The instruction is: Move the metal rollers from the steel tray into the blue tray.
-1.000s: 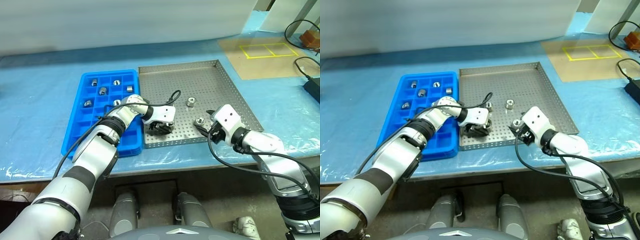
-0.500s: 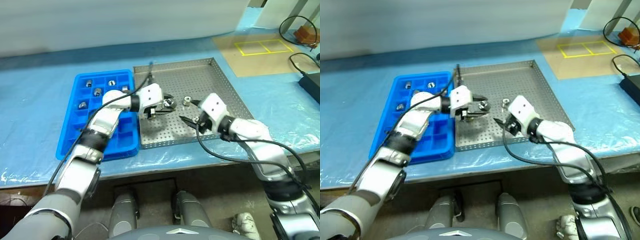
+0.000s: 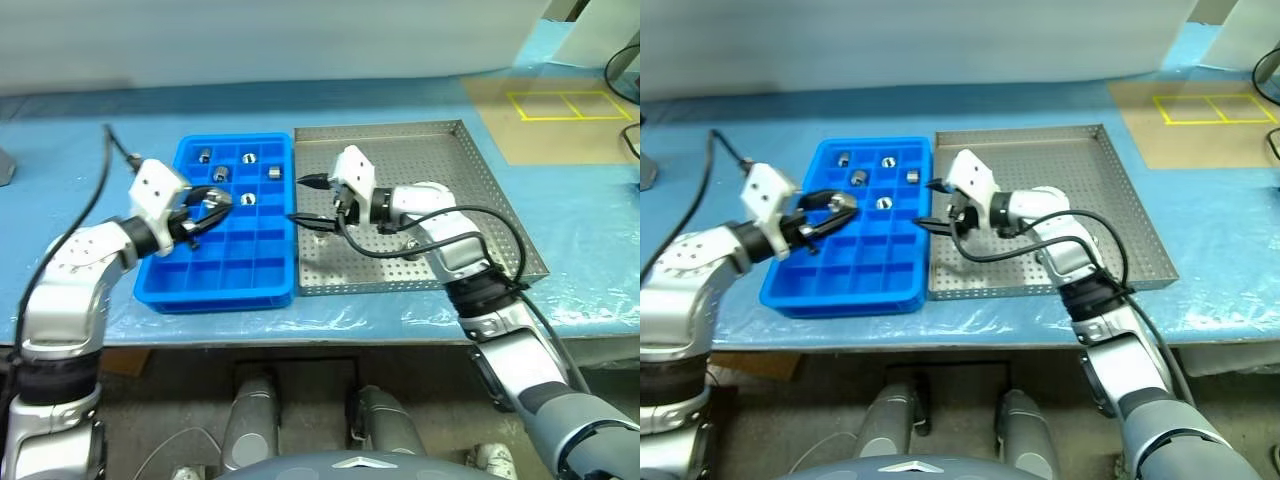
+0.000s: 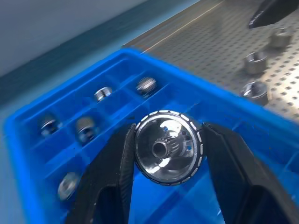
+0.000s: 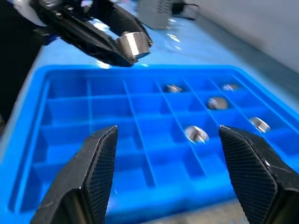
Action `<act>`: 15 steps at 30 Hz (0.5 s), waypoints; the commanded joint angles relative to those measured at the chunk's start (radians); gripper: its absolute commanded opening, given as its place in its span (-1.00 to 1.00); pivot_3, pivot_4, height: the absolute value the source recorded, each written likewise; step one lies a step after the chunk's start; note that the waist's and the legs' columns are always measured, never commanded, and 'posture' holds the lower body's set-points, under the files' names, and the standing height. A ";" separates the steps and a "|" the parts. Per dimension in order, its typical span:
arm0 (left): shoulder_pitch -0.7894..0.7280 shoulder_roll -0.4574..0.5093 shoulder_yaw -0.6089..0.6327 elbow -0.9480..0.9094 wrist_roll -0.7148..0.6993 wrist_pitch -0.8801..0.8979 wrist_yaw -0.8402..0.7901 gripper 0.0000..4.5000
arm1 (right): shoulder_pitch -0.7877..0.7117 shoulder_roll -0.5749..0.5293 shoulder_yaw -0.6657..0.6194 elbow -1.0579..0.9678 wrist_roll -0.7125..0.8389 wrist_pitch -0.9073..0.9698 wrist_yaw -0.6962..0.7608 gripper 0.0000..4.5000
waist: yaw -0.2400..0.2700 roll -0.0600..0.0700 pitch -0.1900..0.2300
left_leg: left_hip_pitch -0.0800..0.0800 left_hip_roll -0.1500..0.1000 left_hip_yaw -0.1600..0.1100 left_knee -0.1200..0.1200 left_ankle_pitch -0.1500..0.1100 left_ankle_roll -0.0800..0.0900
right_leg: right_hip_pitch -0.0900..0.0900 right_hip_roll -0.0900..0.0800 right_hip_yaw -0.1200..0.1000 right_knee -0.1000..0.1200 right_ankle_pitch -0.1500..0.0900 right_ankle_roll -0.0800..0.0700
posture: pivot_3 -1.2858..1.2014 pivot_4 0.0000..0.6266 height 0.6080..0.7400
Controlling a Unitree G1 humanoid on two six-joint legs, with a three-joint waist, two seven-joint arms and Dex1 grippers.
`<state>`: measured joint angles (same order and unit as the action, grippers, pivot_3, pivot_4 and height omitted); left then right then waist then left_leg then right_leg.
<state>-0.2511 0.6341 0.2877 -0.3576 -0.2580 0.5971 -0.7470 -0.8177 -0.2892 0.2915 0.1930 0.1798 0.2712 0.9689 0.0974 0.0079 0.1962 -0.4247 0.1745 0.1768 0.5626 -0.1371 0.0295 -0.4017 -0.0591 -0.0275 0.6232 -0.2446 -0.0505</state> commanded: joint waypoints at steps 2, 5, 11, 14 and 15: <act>0.125 0.015 0.084 -0.106 -0.003 0.017 0.069 -0.15 | -0.055 0.050 0.002 0.061 0.005 -0.085 0.045 0.57 | 0.026 0.000 0.000 | 0.000 -0.001 0.000 0.000 0.000 0.000 | 0.000 -0.001 0.000 0.000 0.000 0.000 | 0.29 -0.52 1.00; 0.194 0.004 0.095 -0.124 0.001 0.008 0.109 -0.15 | -0.066 0.077 0.012 0.094 0.002 -0.105 0.072 0.57 | 0.049 -0.001 0.000 | 0.000 0.000 -0.001 0.000 0.000 -0.001 | 0.000 0.000 -0.001 0.000 0.000 0.000 | 0.30 -0.52 1.00; 0.205 -0.039 0.061 -0.064 0.030 -0.036 0.201 -0.15 | -0.042 0.101 0.045 0.087 -0.014 -0.118 0.106 0.57 | 0.075 -0.001 0.000 | 0.001 0.000 -0.002 -0.001 0.001 -0.003 | 0.000 0.000 -0.001 0.001 0.000 0.000 | 0.31 -0.52 1.00; 0.175 -0.047 0.024 -0.029 0.047 -0.056 0.221 -0.15 | -0.035 0.101 0.040 0.083 -0.020 -0.116 0.099 0.57 | 0.084 -0.001 0.000 | 0.001 0.000 -0.002 -0.001 0.002 -0.004 | -0.001 0.000 0.000 0.001 0.000 0.001 | 0.29 -0.52 1.00; 0.165 -0.048 0.012 -0.015 0.054 -0.066 0.226 -0.15 | -0.030 0.098 0.040 0.079 -0.024 -0.116 0.097 0.57 | 0.084 -0.001 0.000 | 0.001 0.000 -0.002 -0.002 0.002 -0.004 | -0.001 0.000 0.000 0.001 0.000 0.001 | 0.29 -0.52 1.00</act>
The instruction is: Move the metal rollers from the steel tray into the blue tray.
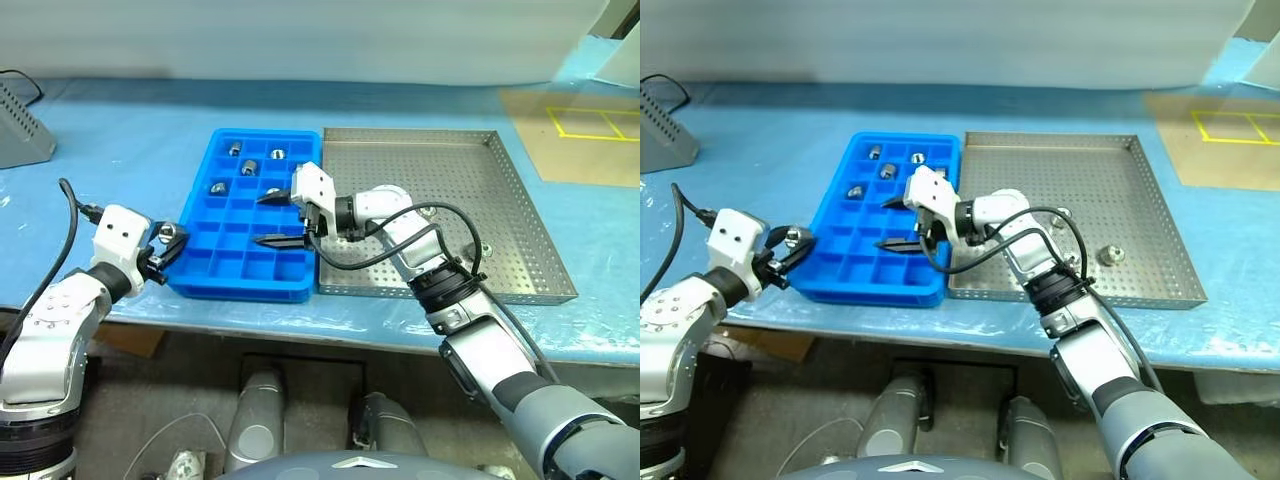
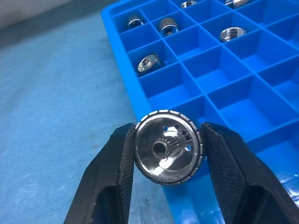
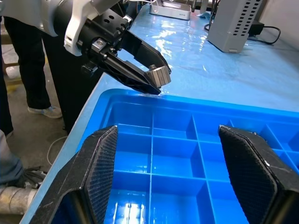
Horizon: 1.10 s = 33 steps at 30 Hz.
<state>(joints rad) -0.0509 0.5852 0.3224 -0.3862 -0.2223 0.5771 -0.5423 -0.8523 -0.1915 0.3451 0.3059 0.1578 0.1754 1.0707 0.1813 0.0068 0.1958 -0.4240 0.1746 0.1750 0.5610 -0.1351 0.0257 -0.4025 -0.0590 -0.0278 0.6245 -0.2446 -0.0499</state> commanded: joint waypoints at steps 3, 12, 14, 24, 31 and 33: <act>-0.063 -0.009 -0.045 0.040 0.007 -0.065 0.019 -0.15 | 0.020 -0.011 -0.014 -0.048 -0.010 -0.019 -0.015 0.57 | -0.001 -0.001 0.000 | 0.000 0.000 0.000 0.000 0.000 0.000 | 0.000 0.000 0.000 0.000 0.000 0.000 | 0.27 -0.52 1.00; -0.077 0.018 -0.091 0.146 0.038 -0.111 0.008 -0.15 | 0.074 -0.049 -0.027 -0.094 -0.029 0.003 -0.070 0.57 | -0.011 -0.001 0.000 | -0.001 0.001 0.000 0.000 0.000 0.000 | -0.002 0.001 0.000 0.000 0.000 0.000 | 0.23 -0.52 1.00; -0.087 0.028 -0.098 0.175 0.048 -0.124 0.005 -0.15 | 0.071 -0.054 -0.032 -0.086 -0.035 -0.002 -0.083 0.57 | -0.013 -0.001 -0.001 | -0.001 0.001 0.000 0.000 0.001 -0.001 | -0.002 0.001 0.000 0.001 0.000 0.000 | 0.22 -0.52 1.00; -0.166 0.026 -0.118 0.174 0.009 -0.119 -0.029 0.40 | 0.075 -0.064 -0.042 -0.095 -0.038 0.001 -0.111 0.57 | -0.030 -0.001 -0.001 | -0.001 0.001 0.000 0.000 0.001 -0.001 | -0.001 0.001 0.000 0.001 0.000 0.000 | 0.20 -0.52 1.00; -0.295 0.041 -0.141 0.160 -0.057 -0.095 -0.102 0.40 | 0.077 -0.100 -0.071 -0.099 -0.037 0.010 -0.138 0.57 | -0.029 -0.001 -0.001 | -0.001 0.001 0.000 0.001 0.001 -0.001 | -0.001 0.001 0.000 0.002 0.000 0.000 | 0.16 -0.52 1.00; -0.367 0.017 -0.147 0.209 -0.074 -0.099 -0.105 0.40 | 0.076 -0.113 -0.087 -0.098 -0.031 0.017 -0.148 0.57 | -0.029 -0.001 -0.001 | 0.000 0.001 0.000 0.002 0.001 -0.001 | 0.000 0.001 0.000 0.003 0.000 0.000 | 0.16 -0.52 1.00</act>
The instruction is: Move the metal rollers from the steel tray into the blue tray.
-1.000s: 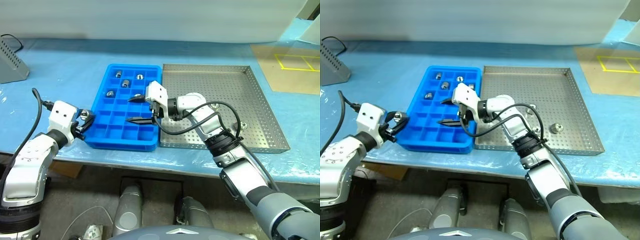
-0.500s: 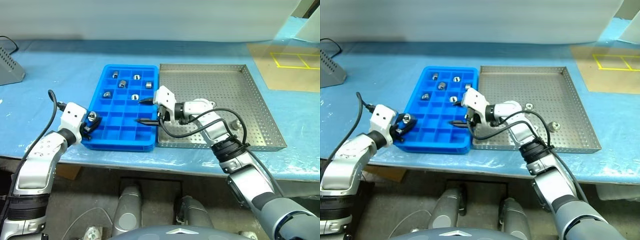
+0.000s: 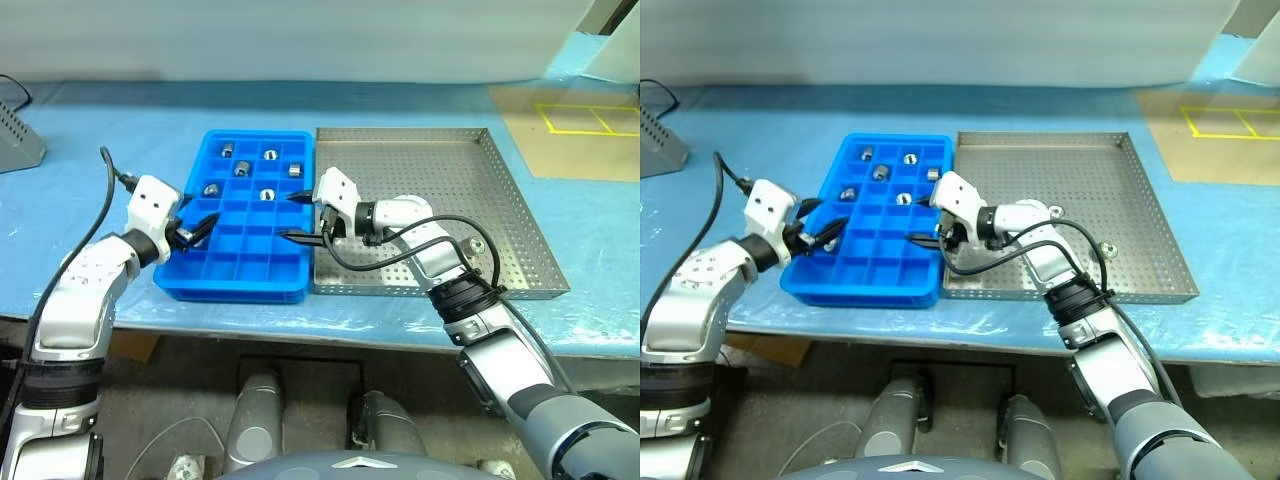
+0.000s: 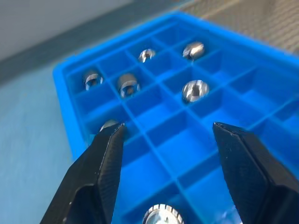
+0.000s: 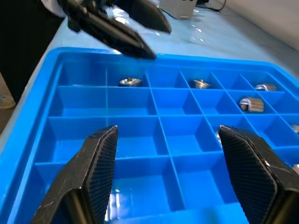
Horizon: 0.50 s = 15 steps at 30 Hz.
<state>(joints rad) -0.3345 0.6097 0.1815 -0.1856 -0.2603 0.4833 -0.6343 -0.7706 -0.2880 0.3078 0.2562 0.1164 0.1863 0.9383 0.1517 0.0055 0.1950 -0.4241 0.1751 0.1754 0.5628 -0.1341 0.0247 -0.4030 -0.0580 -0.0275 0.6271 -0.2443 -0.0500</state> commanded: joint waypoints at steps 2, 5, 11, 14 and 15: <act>-0.176 -0.034 -0.046 0.090 -0.028 -0.024 -0.027 0.40 | -0.004 -0.028 -0.068 -0.051 0.013 0.016 -0.029 0.57 | 0.001 0.000 0.000 | 0.000 0.000 0.000 0.000 0.000 0.000 | 0.000 0.000 0.000 0.001 0.000 0.000 | 0.13 -0.52 1.00; -0.298 -0.065 -0.137 0.215 0.017 -0.095 -0.078 0.40 | 0.001 -0.046 -0.088 -0.062 0.011 0.030 -0.044 0.57 | -0.003 0.000 0.000 | 0.001 -0.001 0.000 0.002 0.001 -0.001 | 0.000 -0.001 0.001 0.004 0.000 0.000 | 0.11 -0.52 1.00; -0.558 -0.120 -0.368 0.668 0.222 -0.432 -0.221 0.40 | 0.046 -0.125 -0.155 -0.140 0.019 0.091 -0.075 0.57 | -0.018 0.000 0.000 | 0.001 -0.001 0.000 0.002 0.003 -0.003 | -0.002 0.000 0.002 0.007 0.000 0.000 | 0.02 -0.52 1.00; -0.662 -0.148 -0.427 0.871 0.274 -0.558 -0.316 0.40 | 0.096 -0.169 -0.184 -0.201 0.018 0.128 -0.097 0.57 | -0.028 -0.001 0.000 | 0.000 -0.002 0.000 0.003 0.003 -0.003 | -0.001 -0.001 0.002 0.007 0.001 0.001 | 0.00 -0.52 1.00; -0.695 -0.155 -0.438 0.927 0.280 -0.575 -0.359 0.40 | 0.114 -0.179 -0.193 -0.222 0.020 0.141 -0.105 0.57 | -0.033 -0.001 0.000 | 0.000 -0.002 0.001 0.004 0.003 -0.002 | -0.001 -0.001 0.002 0.007 0.001 0.001 | -0.04 -0.52 1.00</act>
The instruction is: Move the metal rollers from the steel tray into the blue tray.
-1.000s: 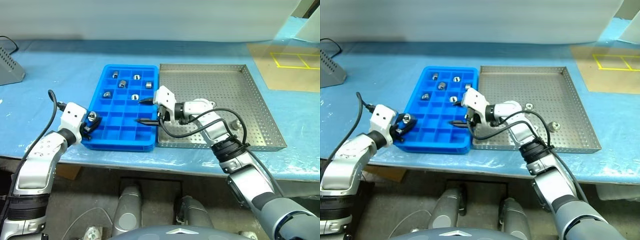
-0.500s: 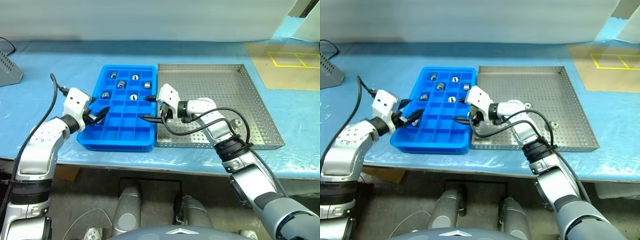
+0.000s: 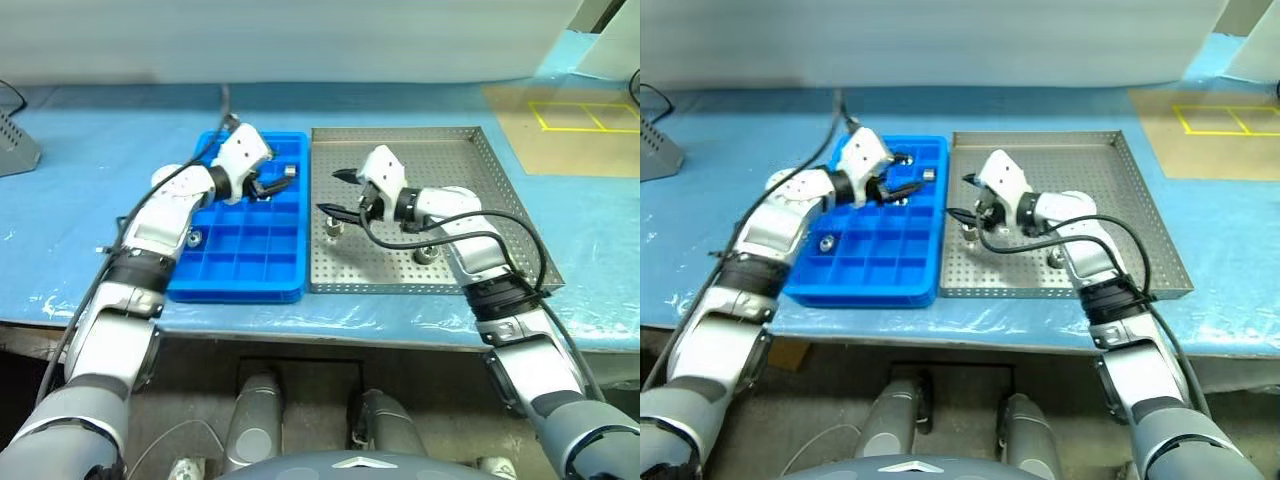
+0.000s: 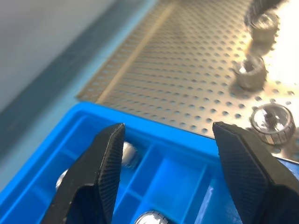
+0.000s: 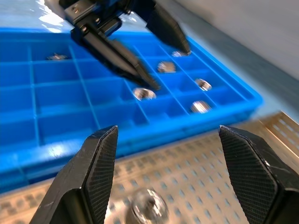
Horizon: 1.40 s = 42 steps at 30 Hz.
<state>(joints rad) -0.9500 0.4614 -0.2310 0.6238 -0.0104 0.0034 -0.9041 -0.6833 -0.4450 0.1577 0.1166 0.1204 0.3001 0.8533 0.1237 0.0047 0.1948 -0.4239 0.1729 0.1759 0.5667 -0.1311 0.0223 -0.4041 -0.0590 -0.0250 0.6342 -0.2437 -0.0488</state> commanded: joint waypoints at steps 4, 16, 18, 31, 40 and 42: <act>-0.269 -0.077 -0.046 0.357 0.057 -0.150 -0.239 0.40 | 0.138 -0.056 -0.076 -0.208 0.017 0.096 -0.070 0.57 | -0.025 -0.001 0.000 | -0.001 0.000 0.000 0.000 0.000 0.000 | -0.001 0.000 -0.001 0.001 0.000 0.000 | -0.10 -0.52 1.00; -0.508 -0.226 -0.147 0.684 0.290 -0.081 -0.254 0.40 | 0.271 -0.065 -0.091 -0.383 -0.001 0.194 -0.194 0.57 | -0.081 -0.001 0.001 | 0.003 0.000 0.001 0.001 -0.003 0.005 | 0.002 0.000 0.000 -0.001 -0.001 -0.001 | -0.23 -0.52 1.00; -0.518 -0.236 -0.155 0.692 0.315 -0.069 -0.259 0.40 | 0.287 -0.064 -0.090 -0.398 -0.001 0.200 -0.207 0.57 | -0.086 -0.001 0.001 | 0.002 0.000 0.001 0.001 -0.003 0.005 | 0.002 0.000 0.000 -0.001 -0.001 -0.001 | -0.23 -0.52 1.00; -0.510 -0.235 -0.188 0.700 0.421 -0.038 -0.337 0.40 | 0.325 -0.047 -0.048 -0.403 -0.028 0.187 -0.268 0.57 | -0.087 -0.001 0.001 | 0.002 0.000 0.001 0.001 -0.002 0.010 | 0.004 0.000 0.000 -0.004 0.000 -0.001 | -0.24 -0.52 1.00; -0.482 -0.267 -0.192 0.698 0.437 0.015 -0.354 0.40 | 0.330 -0.037 -0.039 -0.390 -0.041 0.175 -0.292 0.57 | -0.089 -0.001 0.001 | 0.002 0.000 0.001 0.000 -0.003 0.012 | 0.006 -0.001 -0.001 -0.009 0.000 -0.001 | -0.25 -0.52 1.00; -0.471 -0.274 -0.195 0.697 0.439 0.020 -0.358 0.40 | 0.334 -0.034 -0.035 -0.388 -0.047 0.171 -0.301 0.57 | -0.090 -0.001 0.001 | 0.002 0.000 0.001 0.000 -0.004 0.013 | 0.007 -0.001 -0.001 -0.010 0.000 -0.001 | -0.26 -0.52 1.00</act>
<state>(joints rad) -1.4170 0.1873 -0.4227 1.3302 0.4205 0.0191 -1.2574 -0.3524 -0.4831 0.1283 -0.2513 0.0800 0.4912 0.5629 0.0338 0.0038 0.1955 -0.4222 0.1727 0.1772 0.5664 -0.1352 0.0361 -0.3974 -0.0598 -0.0257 0.6242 -0.2439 -0.0499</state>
